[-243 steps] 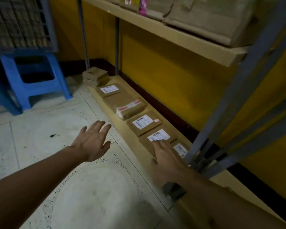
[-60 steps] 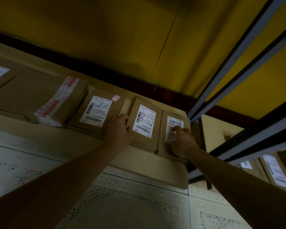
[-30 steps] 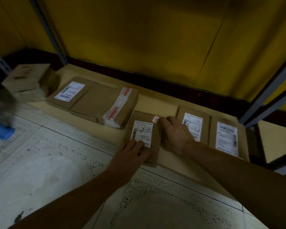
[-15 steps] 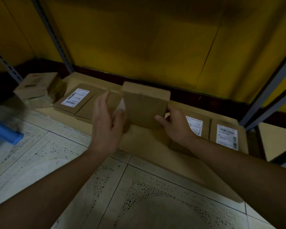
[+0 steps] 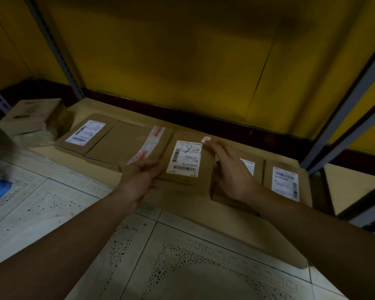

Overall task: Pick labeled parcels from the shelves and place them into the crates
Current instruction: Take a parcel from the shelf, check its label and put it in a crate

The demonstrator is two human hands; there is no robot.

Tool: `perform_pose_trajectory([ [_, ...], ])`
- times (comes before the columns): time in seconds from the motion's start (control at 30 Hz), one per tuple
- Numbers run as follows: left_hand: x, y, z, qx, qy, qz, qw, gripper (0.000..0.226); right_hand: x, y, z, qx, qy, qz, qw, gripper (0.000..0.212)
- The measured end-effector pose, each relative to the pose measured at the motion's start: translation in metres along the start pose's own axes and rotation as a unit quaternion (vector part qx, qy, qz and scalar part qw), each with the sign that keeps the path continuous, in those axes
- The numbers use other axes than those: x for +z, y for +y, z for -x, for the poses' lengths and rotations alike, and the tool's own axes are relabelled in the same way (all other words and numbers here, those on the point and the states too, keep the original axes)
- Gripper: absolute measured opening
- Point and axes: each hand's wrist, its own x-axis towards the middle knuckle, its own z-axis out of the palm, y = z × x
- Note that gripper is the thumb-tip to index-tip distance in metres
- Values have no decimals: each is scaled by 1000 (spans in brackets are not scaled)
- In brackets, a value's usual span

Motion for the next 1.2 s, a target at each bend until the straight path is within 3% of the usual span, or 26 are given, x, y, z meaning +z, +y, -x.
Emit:
perform_pose_trajectory([
  [0.1,15,-9,-9,100,51,-106,988,11,-5,16,8,131,-69,51,988,96],
  [0.2,25,-26,-24,163,79,-189,965,2,-4,38,17,250,-145,126,949,90],
  [0.4,48,-44,-54,182,113,-261,941,23,-11,60,33,361,-177,127,907,85],
  [0.57,74,-47,-63,194,98,-284,934,26,-13,65,48,323,-173,157,917,73],
  [0.77,74,-50,-62,141,37,-342,928,39,-13,70,54,279,-134,176,935,63],
  [0.87,74,-44,-46,189,-19,-370,909,51,-8,68,49,227,-81,183,953,55],
  [0.97,59,-39,-39,275,-51,-429,859,44,3,56,27,204,-20,171,964,50],
  [1.07,28,-31,-32,339,-36,-442,830,29,24,25,0,183,3,103,978,46],
  [1.17,-13,-25,-30,378,-8,-462,802,30,53,-13,-15,131,8,49,990,41],
  [1.2,-28,-24,-33,366,1,-463,807,33,63,-22,-20,114,8,36,993,40],
])
